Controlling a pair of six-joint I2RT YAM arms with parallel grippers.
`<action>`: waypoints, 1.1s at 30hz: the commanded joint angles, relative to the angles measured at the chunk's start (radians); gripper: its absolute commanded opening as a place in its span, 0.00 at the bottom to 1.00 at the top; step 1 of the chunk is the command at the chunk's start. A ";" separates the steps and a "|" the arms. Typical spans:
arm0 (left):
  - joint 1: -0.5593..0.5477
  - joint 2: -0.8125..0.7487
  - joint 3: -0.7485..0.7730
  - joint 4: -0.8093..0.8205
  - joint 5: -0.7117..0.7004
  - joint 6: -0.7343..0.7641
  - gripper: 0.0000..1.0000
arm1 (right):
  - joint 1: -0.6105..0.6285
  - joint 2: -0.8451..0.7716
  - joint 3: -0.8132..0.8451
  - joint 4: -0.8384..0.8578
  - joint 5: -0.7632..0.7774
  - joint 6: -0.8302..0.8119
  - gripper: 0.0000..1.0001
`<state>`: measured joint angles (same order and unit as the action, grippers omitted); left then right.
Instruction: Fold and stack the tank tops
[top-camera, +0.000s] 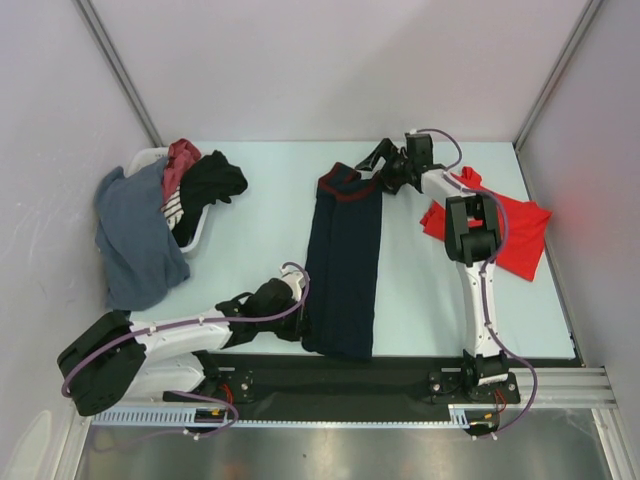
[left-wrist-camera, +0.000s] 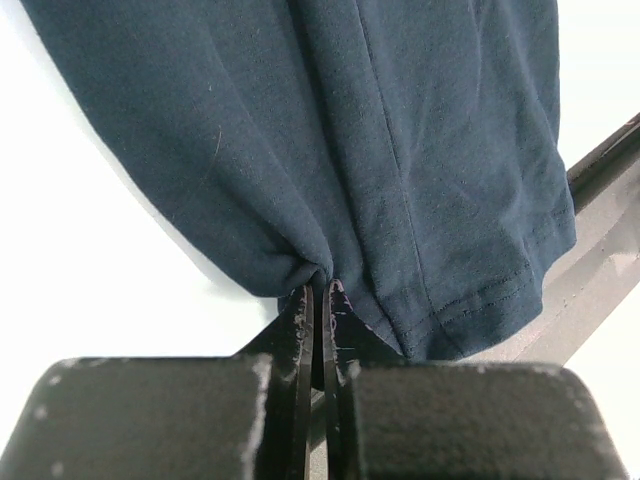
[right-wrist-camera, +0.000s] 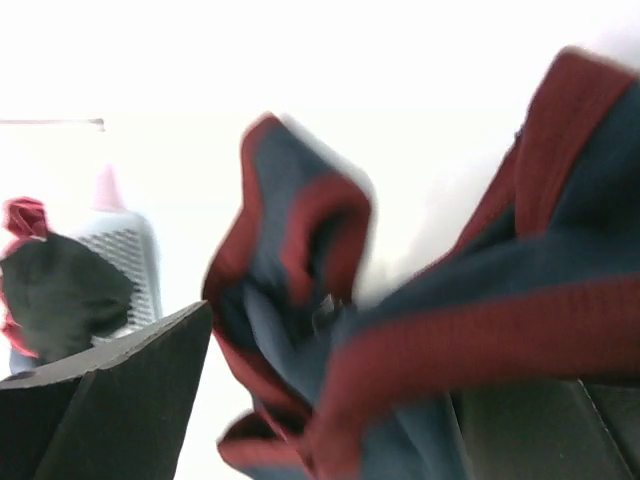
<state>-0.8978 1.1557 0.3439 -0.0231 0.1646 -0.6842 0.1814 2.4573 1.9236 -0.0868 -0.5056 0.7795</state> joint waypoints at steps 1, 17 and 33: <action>-0.015 0.015 -0.029 -0.107 0.023 -0.005 0.00 | -0.005 0.129 0.190 0.062 -0.097 0.084 1.00; -0.010 -0.013 0.064 -0.288 -0.137 -0.006 0.51 | -0.054 0.217 0.385 0.253 -0.047 0.097 1.00; 0.278 -0.025 0.364 -0.344 -0.250 0.063 0.96 | -0.072 0.037 0.378 -0.034 0.240 -0.166 1.00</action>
<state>-0.6739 1.1027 0.6033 -0.4282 -0.0433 -0.6670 0.1196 2.6366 2.3116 -0.1116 -0.3145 0.6682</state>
